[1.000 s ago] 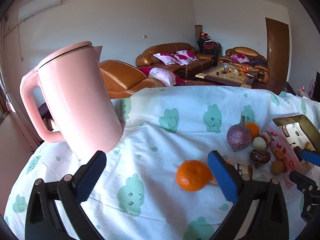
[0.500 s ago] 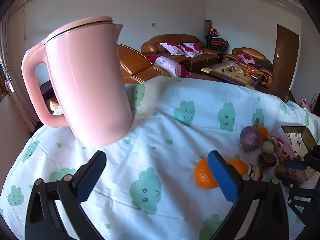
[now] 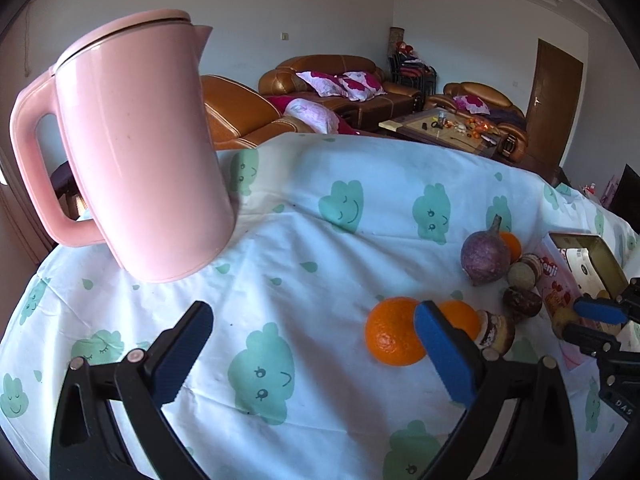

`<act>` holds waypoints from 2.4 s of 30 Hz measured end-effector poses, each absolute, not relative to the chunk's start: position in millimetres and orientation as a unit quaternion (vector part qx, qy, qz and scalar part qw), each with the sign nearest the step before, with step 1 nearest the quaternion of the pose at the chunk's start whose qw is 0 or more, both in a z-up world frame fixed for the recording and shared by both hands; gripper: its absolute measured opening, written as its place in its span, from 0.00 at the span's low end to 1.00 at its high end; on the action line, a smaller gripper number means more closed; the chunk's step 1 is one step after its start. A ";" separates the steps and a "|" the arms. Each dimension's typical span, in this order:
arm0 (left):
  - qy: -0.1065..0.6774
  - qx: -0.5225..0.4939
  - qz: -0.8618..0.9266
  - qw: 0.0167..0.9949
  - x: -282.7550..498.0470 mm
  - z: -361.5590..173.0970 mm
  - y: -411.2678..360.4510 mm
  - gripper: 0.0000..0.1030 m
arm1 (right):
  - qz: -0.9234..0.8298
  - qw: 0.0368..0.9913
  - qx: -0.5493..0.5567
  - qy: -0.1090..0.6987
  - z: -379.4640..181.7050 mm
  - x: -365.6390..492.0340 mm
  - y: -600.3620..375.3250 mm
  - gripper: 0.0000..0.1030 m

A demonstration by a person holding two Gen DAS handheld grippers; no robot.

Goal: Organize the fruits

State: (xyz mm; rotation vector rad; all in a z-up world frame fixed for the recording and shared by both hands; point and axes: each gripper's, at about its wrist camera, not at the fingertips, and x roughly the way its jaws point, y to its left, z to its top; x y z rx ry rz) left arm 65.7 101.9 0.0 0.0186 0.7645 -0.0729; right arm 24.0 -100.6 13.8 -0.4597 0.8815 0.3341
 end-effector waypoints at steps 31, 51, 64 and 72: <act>0.425 0.024 -0.113 0.898 73.5 -32.4 68.3 0.82 | 0.197 0.928 0.035 0.314 17.2 -25.9 -143.6 0.22; 0.433 0.073 -0.111 0.891 74.4 -39.9 65.0 0.68 | 0.165 0.895 0.077 0.407 -27.6 -39.7 -148.3 0.22; 0.434 0.046 -0.113 0.892 76.1 -36.7 82.7 0.48 | 0.086 0.896 0.081 0.428 -36.7 -5.5 -139.5 0.24; 0.433 0.052 -0.103 0.894 76.2 -38.5 81.3 0.48 | 0.088 0.893 0.106 0.429 -33.5 10.1 -136.1 0.41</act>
